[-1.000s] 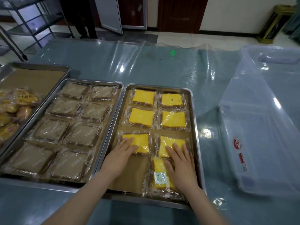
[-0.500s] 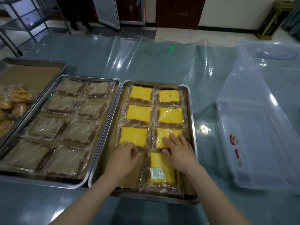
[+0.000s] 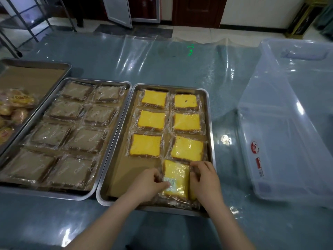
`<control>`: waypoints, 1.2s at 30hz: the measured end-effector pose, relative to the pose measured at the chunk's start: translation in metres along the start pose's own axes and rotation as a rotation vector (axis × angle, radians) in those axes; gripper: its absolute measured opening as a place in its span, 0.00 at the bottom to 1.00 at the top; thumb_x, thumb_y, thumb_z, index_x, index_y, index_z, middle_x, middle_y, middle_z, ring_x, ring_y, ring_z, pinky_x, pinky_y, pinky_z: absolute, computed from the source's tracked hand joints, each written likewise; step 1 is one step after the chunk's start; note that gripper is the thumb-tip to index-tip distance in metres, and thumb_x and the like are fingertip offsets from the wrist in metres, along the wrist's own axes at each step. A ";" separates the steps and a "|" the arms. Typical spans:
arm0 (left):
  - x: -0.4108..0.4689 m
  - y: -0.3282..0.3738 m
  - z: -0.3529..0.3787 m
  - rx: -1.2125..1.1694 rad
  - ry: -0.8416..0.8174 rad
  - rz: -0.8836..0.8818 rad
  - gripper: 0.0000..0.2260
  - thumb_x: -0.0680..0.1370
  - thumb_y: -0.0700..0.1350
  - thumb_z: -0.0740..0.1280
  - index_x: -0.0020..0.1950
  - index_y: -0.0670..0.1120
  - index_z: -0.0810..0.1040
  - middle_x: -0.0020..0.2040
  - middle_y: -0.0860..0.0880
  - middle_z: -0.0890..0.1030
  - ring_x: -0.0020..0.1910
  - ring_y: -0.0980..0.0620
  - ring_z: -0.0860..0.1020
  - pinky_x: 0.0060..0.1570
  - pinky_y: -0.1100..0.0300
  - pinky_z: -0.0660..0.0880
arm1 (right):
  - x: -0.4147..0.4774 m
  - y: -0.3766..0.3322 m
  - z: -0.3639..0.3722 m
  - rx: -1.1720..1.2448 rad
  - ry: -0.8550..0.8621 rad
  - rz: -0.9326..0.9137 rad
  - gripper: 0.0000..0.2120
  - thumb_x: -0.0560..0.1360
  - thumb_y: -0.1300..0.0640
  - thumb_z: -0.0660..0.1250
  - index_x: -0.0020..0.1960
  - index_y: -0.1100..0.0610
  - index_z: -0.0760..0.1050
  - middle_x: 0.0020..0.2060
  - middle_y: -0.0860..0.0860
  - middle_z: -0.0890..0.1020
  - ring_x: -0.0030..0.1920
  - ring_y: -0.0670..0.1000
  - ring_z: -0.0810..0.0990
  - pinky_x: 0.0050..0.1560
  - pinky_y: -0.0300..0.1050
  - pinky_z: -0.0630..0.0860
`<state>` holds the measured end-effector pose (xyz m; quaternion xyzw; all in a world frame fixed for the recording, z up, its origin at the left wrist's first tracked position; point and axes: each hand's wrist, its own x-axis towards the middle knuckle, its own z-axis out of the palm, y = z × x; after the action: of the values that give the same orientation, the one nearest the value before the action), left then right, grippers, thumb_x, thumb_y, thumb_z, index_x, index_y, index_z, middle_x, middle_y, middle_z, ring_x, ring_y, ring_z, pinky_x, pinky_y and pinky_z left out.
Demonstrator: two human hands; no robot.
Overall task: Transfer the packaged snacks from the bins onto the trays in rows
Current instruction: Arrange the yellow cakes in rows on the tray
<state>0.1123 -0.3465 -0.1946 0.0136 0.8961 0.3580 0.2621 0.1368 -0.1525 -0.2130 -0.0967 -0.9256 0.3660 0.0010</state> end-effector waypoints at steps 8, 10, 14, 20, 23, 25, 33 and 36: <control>-0.021 -0.027 -0.058 -0.391 0.205 -0.071 0.10 0.71 0.40 0.73 0.44 0.46 0.72 0.35 0.52 0.77 0.32 0.55 0.75 0.35 0.61 0.70 | -0.001 0.005 -0.004 -0.053 -0.117 -0.068 0.14 0.76 0.58 0.66 0.61 0.50 0.75 0.56 0.43 0.76 0.56 0.45 0.74 0.53 0.30 0.69; -0.025 -0.031 -0.070 -0.369 0.287 -0.064 0.13 0.71 0.40 0.74 0.50 0.51 0.73 0.40 0.55 0.79 0.38 0.60 0.77 0.38 0.62 0.73 | -0.001 0.001 -0.001 -0.162 -0.222 -0.113 0.21 0.75 0.51 0.67 0.68 0.48 0.70 0.64 0.44 0.74 0.65 0.48 0.69 0.63 0.40 0.67; -0.030 -0.033 -0.078 -0.299 0.412 0.030 0.16 0.70 0.40 0.74 0.53 0.56 0.76 0.39 0.65 0.79 0.39 0.72 0.77 0.33 0.77 0.69 | -0.001 -0.004 0.005 -0.386 -0.340 -0.157 0.33 0.73 0.42 0.66 0.75 0.45 0.59 0.72 0.43 0.64 0.72 0.49 0.58 0.69 0.50 0.60; -0.032 -0.049 -0.053 0.262 0.513 0.331 0.19 0.67 0.31 0.72 0.52 0.51 0.82 0.48 0.59 0.82 0.50 0.52 0.80 0.52 0.58 0.73 | -0.003 -0.002 0.007 -0.390 -0.312 -0.165 0.33 0.74 0.42 0.66 0.75 0.45 0.58 0.73 0.43 0.63 0.72 0.48 0.57 0.69 0.50 0.59; -0.031 -0.071 -0.040 0.411 0.416 0.313 0.21 0.66 0.28 0.68 0.54 0.46 0.78 0.57 0.54 0.80 0.67 0.51 0.71 0.67 0.57 0.59 | -0.006 -0.002 0.008 -0.377 -0.302 -0.147 0.33 0.75 0.43 0.65 0.76 0.45 0.56 0.74 0.43 0.61 0.73 0.48 0.55 0.70 0.49 0.56; -0.032 -0.084 -0.036 0.424 0.293 0.260 0.20 0.69 0.30 0.64 0.56 0.48 0.73 0.71 0.52 0.68 0.74 0.54 0.59 0.70 0.60 0.45 | -0.011 -0.001 0.009 -0.398 -0.277 -0.150 0.32 0.77 0.46 0.64 0.76 0.43 0.54 0.76 0.44 0.57 0.75 0.49 0.51 0.73 0.49 0.51; -0.032 -0.081 -0.032 0.320 0.104 0.309 0.17 0.77 0.58 0.61 0.67 0.63 0.70 0.73 0.58 0.47 0.73 0.58 0.39 0.71 0.55 0.36 | -0.025 -0.009 0.020 -0.368 -0.304 -0.263 0.25 0.80 0.48 0.57 0.75 0.38 0.53 0.77 0.45 0.47 0.76 0.51 0.37 0.72 0.55 0.36; -0.032 -0.086 -0.030 0.387 0.032 0.324 0.16 0.78 0.59 0.59 0.66 0.64 0.69 0.73 0.58 0.45 0.73 0.57 0.37 0.69 0.57 0.34 | -0.023 -0.005 0.021 -0.384 -0.300 -0.230 0.26 0.80 0.48 0.58 0.74 0.37 0.54 0.77 0.45 0.46 0.75 0.51 0.36 0.72 0.54 0.34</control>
<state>0.1395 -0.4359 -0.2177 0.2013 0.9381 0.2174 0.1795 0.1573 -0.1749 -0.2231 0.0661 -0.9727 0.1916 -0.1128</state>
